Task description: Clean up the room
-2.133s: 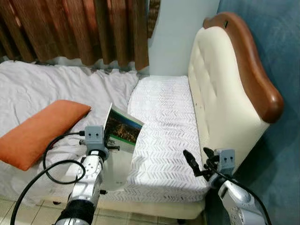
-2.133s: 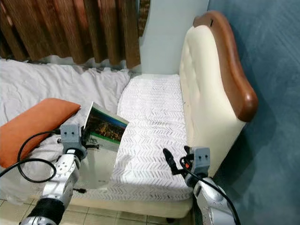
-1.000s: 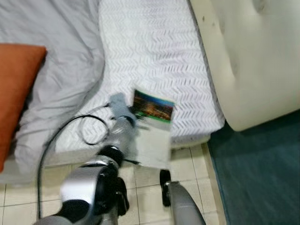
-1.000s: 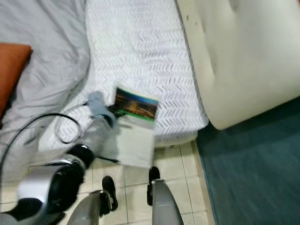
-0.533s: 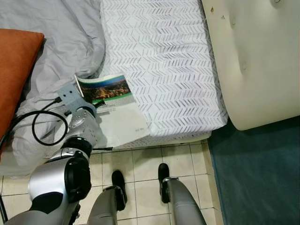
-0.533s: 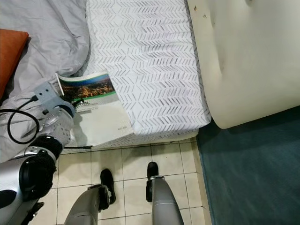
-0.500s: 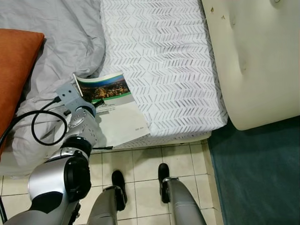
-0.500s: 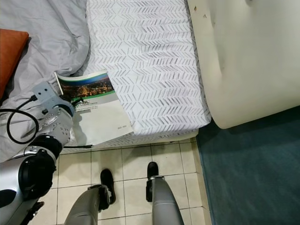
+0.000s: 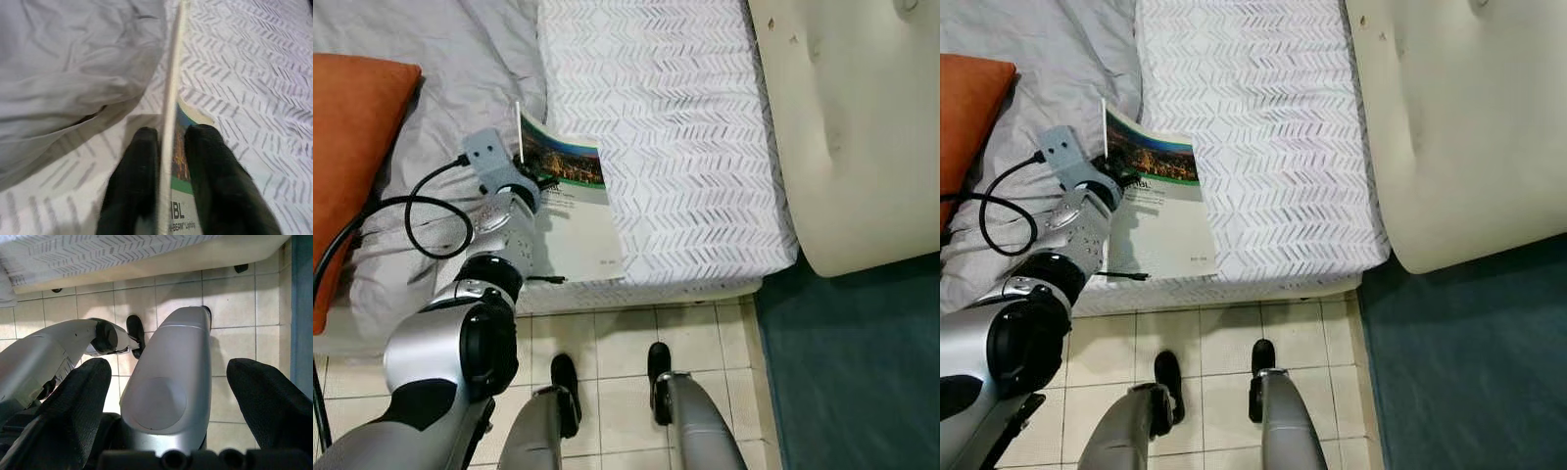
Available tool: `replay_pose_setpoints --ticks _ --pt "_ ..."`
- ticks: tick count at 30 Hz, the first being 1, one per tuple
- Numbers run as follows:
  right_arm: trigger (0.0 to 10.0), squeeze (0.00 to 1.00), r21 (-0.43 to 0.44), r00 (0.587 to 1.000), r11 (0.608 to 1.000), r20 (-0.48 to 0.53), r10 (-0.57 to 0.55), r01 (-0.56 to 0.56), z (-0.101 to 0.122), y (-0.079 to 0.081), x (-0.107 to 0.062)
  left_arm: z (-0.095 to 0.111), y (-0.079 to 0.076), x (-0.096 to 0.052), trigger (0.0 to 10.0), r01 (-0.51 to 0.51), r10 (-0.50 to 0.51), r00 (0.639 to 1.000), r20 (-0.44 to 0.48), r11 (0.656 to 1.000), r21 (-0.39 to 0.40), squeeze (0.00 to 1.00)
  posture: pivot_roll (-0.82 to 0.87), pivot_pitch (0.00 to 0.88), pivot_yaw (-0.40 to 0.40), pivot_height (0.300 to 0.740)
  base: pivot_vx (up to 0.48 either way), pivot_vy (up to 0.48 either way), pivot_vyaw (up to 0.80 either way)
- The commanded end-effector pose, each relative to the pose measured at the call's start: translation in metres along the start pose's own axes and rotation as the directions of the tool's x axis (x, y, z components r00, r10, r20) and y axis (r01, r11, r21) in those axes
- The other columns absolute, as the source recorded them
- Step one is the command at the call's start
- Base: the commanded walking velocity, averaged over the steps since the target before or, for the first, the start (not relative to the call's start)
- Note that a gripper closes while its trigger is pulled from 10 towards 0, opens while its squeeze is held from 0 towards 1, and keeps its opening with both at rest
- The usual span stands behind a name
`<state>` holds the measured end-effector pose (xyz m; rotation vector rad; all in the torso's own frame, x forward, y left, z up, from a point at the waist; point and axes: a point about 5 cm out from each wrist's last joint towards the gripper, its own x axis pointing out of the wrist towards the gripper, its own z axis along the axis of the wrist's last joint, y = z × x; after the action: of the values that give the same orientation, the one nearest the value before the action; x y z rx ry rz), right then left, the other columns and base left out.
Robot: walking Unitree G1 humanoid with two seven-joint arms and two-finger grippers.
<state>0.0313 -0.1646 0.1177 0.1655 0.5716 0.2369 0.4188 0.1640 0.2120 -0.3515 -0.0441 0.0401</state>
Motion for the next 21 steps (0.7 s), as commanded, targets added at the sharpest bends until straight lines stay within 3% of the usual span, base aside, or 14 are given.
replay_pose_setpoints --ticks 1,5,7,8,10,12,14,15,17,20,21 --pt "10.0 0.0 0.02 0.999 1.0 -0.046 -0.014 0.015 -0.009 -0.001 0.001 -0.003 -0.001 -0.001 10.0 0.035 -0.033 0.999 -0.021 0.997 0.067 1.0 -0.44 0.555 -0.055 0.74 0.0 0.0 0.0" --pt "10.0 0.0 0.022 0.999 1.0 -0.033 -0.011 0.012 -0.008 -0.001 0.006 -0.001 0.005 -0.001 10.0 0.035 -0.034 0.999 -0.016 0.992 0.119 1.0 -0.42 0.551 -0.05 0.74 0.0 0.0 0.0" --pt "10.0 0.0 0.018 1.0 1.0 -0.012 -0.004 0.004 -0.006 -0.003 0.014 0.002 0.019 -0.002 10.0 0.018 -0.016 1.0 -0.009 0.975 0.222 1.0 -0.4 0.542 -0.042 0.74 0.0 0.0 0.0" --pt "10.0 0.0 0.018 1.0 1.0 -0.012 -0.004 0.004 -0.006 -0.003 0.014 0.002 0.019 -0.002 10.0 0.018 -0.016 1.0 -0.009 0.975 0.222 1.0 -0.4 0.542 -0.042 0.74 0.0 0.0 0.0" --pt "10.0 0.0 0.024 1.0 1.0 0.025 -0.002 0.001 -0.002 -0.008 0.025 0.016 0.042 -0.005 10.0 -0.011 0.004 1.0 0.023 0.942 0.335 1.0 -0.37 0.517 -0.042 0.74 0.0 0.0 0.0" --pt "10.0 0.0 0.021 0.999 1.0 0.038 0.004 -0.005 0.0 -0.011 0.033 0.023 0.049 -0.005 10.0 -0.02 0.004 0.999 0.039 0.916 0.402 1.0 -0.35 0.506 -0.037 0.74 0.0 0.0 0.0" --pt "10.0 0.0 0.017 0.999 1.0 0.043 0.01 -0.01 0.001 -0.012 0.037 0.028 0.051 -0.005 10.0 -0.025 0.003 0.999 0.053 0.907 0.42 1.0 -0.34 0.504 -0.034 0.74 0.0 0.0 0.0" --pt "10.0 0.0 0.013 0.998 1.0 0.055 0.01 -0.011 0.001 -0.015 0.043 0.035 0.054 -0.006 10.0 -0.033 -0.003 0.997 0.078 0.889 0.456 1.0 -0.31 0.49 -0.029 0.74 0.0 0.0 0.0" --pt "10.0 0.0 0.009 0.996 1.0 0.09 0.011 -0.012 0.006 -0.02 0.059 0.043 0.061 -0.008 10.0 -0.029 -0.026 0.993 0.113 0.886 0.463 1.0 -0.28 0.462 -0.013 0.74 0.0 0.0 0.0" --pt "10.0 0.0 -0.001 0.991 1.0 0.135 0.019 -0.019 0.013 -0.024 0.081 0.031 0.063 -0.012 10.0 0.041 -0.091 0.993 0.08 0.874 0.485 1.0 -0.23 0.412 0.013 0.74 0.0 0.0 0.0" --pt "10.0 0.0 -0.001 0.991 1.0 0.135 0.019 -0.019 0.013 -0.024 0.081 0.031 0.063 -0.012 10.0 0.041 -0.091 0.993 0.08 0.874 0.485 1.0 -0.23 0.412 0.013 0.74 0.0 0.0 0.0"
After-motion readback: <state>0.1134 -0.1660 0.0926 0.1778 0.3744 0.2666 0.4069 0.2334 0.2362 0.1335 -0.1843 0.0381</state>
